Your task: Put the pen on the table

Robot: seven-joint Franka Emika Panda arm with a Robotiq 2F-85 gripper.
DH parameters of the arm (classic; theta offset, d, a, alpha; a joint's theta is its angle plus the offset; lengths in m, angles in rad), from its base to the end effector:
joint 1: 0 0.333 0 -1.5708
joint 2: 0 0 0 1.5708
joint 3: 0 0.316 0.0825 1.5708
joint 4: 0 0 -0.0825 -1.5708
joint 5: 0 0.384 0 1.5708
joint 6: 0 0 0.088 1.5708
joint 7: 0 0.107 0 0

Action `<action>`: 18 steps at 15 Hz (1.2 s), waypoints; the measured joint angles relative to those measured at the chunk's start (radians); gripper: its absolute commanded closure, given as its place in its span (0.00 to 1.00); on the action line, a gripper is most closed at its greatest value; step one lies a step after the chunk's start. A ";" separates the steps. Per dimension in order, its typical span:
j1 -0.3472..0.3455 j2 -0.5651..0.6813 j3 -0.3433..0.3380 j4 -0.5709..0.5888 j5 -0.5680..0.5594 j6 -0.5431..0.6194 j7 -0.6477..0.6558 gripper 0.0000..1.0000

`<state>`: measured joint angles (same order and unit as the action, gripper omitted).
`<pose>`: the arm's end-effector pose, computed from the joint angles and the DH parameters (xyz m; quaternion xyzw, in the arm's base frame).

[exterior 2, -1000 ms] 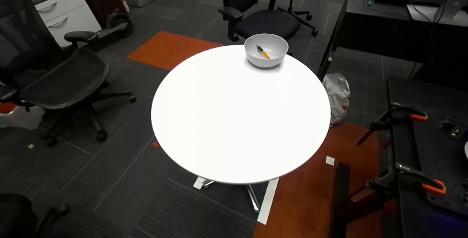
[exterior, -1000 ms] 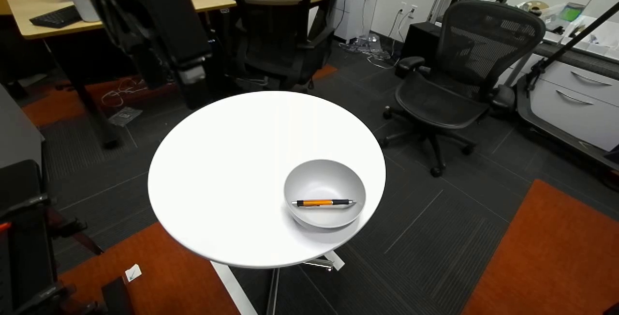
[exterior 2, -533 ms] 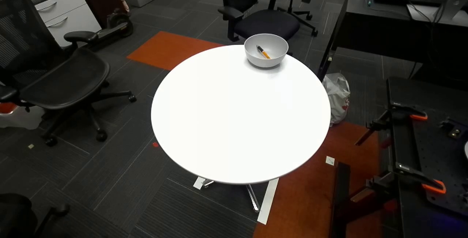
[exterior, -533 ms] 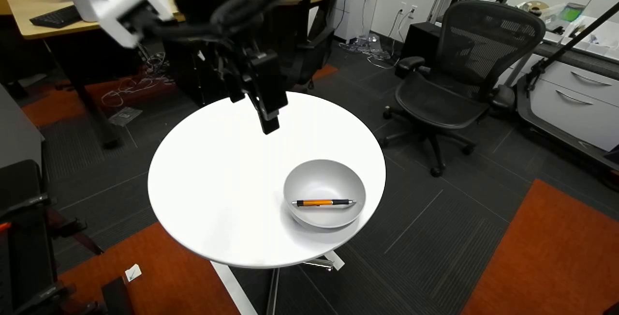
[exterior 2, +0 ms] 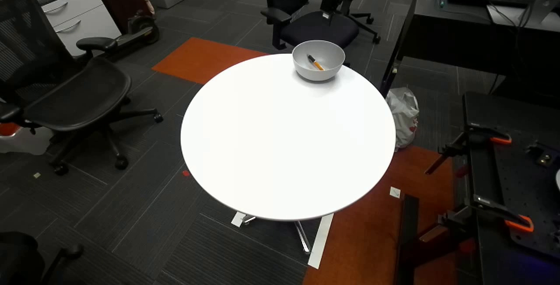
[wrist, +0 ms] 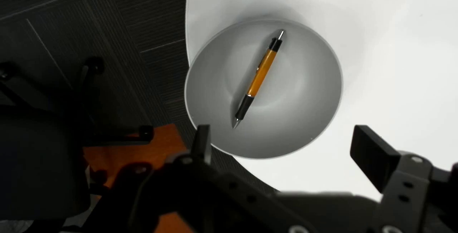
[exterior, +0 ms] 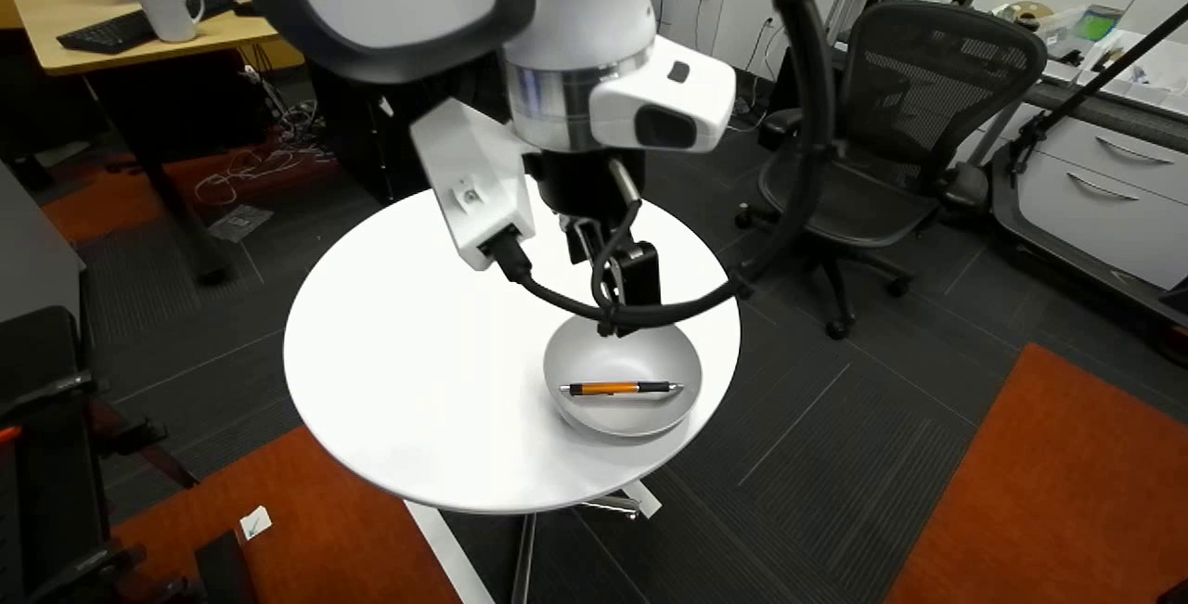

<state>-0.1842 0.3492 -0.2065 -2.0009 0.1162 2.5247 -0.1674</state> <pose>0.5770 -0.2329 0.3048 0.9851 -0.1455 0.0893 0.0221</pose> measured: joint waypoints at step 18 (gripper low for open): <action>-0.028 0.438 0.024 0.371 0.000 -0.018 0.213 0.00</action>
<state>-0.2118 0.7869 -0.1823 -1.6301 0.1165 2.5063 0.0461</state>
